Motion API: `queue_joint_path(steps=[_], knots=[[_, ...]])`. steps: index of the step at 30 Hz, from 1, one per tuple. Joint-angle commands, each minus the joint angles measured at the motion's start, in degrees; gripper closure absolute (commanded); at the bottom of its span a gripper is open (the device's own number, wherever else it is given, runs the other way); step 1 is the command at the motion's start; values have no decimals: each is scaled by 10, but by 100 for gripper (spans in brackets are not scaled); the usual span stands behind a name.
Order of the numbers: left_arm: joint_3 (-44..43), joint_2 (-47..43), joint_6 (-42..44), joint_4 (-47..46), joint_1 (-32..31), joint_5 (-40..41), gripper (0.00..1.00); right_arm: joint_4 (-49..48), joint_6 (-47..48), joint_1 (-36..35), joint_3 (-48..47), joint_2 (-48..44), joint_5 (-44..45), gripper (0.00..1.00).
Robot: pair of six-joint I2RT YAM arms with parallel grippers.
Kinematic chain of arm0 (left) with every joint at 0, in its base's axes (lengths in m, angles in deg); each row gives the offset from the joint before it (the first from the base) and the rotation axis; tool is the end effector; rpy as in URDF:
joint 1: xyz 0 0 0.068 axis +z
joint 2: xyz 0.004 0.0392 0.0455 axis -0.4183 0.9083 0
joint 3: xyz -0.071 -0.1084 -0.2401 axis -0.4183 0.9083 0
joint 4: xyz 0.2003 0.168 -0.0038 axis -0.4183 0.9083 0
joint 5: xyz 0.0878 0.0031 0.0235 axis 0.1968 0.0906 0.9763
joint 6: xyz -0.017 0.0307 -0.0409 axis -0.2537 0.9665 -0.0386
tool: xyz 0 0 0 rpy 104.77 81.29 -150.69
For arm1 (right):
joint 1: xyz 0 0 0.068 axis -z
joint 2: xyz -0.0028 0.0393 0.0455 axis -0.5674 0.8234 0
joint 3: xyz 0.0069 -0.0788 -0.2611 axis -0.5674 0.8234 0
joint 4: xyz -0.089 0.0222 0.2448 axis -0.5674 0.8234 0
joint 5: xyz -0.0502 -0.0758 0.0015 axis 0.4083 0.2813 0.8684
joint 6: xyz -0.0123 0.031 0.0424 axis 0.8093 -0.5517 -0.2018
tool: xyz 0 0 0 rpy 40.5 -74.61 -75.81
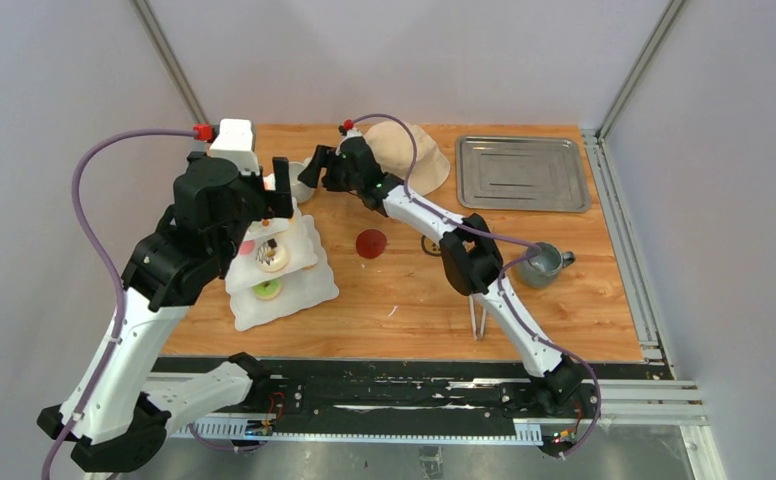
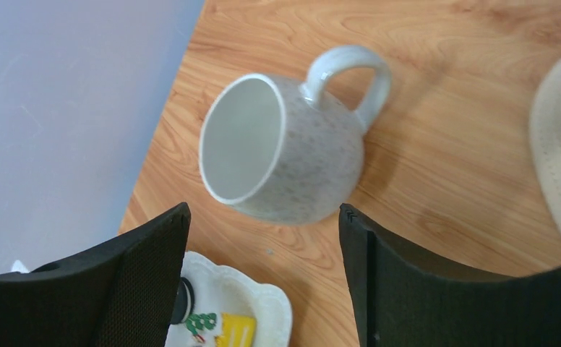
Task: Serve the afternoon tea
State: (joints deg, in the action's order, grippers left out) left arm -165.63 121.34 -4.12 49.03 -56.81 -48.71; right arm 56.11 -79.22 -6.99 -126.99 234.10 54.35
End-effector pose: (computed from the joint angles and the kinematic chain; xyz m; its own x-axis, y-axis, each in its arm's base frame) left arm 0.1412 -0.0668 0.4746 -0.2541 0.0184 -0.9670 0.0027 0.9998 0.0183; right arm 0.4534 0.4115 0.1966 -0.6539 0.2882 -0.6995 -0.4852 0.5496 0.6801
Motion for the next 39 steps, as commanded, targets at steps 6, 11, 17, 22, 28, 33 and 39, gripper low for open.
queue_joint_path(steps=[6,11,17,22,28,33,39], knots=[[34,-34,-8,-14,-1,-11,2,15,11,-40,-140,72,149,23],[41,-44,-2,-6,-1,-4,2,19,46,-52,-153,83,211,23],[55,-47,0,-14,-1,-3,2,20,58,-52,-159,87,210,33],[57,-46,-4,-13,-1,-3,2,20,49,-51,-155,94,202,38],[57,-52,-11,-7,0,0,2,9,27,-49,-171,115,197,37],[58,-56,-16,-2,-1,0,2,6,28,-49,-179,122,196,46],[56,-52,-20,-5,-1,-3,2,7,29,-47,-132,88,181,67]])
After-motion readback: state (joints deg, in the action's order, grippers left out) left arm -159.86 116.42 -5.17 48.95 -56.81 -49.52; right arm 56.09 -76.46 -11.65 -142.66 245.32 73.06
